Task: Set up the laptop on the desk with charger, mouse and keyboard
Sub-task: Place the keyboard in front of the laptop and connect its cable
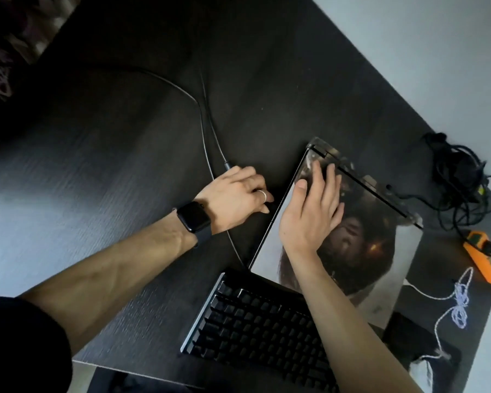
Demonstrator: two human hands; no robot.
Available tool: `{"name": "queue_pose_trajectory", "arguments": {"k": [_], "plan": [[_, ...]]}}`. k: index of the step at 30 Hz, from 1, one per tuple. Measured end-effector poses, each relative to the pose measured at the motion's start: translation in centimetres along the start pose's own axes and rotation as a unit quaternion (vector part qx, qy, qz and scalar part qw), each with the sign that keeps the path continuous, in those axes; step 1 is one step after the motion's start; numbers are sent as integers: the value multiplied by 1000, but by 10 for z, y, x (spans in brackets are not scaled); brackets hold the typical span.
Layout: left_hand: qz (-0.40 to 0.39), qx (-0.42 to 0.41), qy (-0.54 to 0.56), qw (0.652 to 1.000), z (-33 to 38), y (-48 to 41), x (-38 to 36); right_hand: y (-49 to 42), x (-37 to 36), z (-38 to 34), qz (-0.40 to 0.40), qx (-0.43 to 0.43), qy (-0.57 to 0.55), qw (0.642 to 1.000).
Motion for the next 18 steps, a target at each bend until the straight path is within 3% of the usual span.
{"name": "queue_pose_trajectory", "arguments": {"k": [5,11,14,18], "plan": [[19,-9,-53,998,12,0,1,0,2,-2,-22,5,0,1000],[29,73,-120,990,27,8,0,-1,8,1,-38,4,-31,999],[29,137,-136,981,43,12,-2,-5,18,11,-74,25,-151,985],[61,221,-96,969,70,36,-13,17,43,62,-115,-49,-341,932]]}}
Point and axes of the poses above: each hand's wrist, its own y-axis away from the middle knuckle, its own x-axis out of the back of the hand, z = x × y, the point moved 2 cm from there along -y, towards the middle knuckle, and after that the axes turned 15 degrees about y, right-handed, at the moved point
